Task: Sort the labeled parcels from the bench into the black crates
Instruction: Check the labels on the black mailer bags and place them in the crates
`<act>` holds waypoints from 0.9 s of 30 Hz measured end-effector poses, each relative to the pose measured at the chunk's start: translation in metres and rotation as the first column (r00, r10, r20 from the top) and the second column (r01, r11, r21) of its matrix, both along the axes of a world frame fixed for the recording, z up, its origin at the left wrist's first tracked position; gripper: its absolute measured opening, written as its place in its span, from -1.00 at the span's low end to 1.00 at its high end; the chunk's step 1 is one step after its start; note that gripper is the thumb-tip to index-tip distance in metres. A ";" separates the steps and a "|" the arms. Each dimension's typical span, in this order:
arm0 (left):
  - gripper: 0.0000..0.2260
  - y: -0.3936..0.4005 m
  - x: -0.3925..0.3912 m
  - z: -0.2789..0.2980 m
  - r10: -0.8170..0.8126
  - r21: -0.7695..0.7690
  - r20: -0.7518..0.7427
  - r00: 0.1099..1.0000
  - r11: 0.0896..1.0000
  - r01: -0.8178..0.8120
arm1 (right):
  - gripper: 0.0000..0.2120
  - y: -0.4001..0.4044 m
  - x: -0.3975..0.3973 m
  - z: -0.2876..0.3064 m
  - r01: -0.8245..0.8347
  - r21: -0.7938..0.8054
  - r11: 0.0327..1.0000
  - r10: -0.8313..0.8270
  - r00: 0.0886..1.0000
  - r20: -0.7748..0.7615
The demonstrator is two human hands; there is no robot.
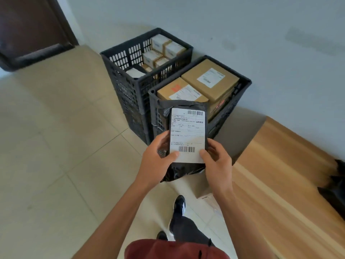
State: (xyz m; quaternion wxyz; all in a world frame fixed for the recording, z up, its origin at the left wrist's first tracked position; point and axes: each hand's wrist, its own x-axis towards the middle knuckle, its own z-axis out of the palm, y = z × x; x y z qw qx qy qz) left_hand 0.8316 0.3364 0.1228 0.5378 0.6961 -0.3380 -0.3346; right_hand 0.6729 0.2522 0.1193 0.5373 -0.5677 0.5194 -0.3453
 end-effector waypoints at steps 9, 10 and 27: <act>-0.49 -0.054 0.091 0.001 0.093 0.075 0.086 0.992 0.992 -0.100 | -0.70 -0.076 0.102 -0.008 -0.124 0.058 0.991 0.120 0.990 0.074; -0.50 -0.061 0.100 0.003 0.106 0.080 0.083 0.991 0.990 -0.113 | -0.70 -0.085 0.114 -0.008 -0.141 0.060 0.988 0.135 0.987 0.086; -0.57 -0.125 0.261 -0.018 0.282 0.125 -0.010 0.959 0.952 -0.279 | -0.63 -0.172 0.286 -0.024 -0.301 0.092 0.949 0.304 0.952 -0.021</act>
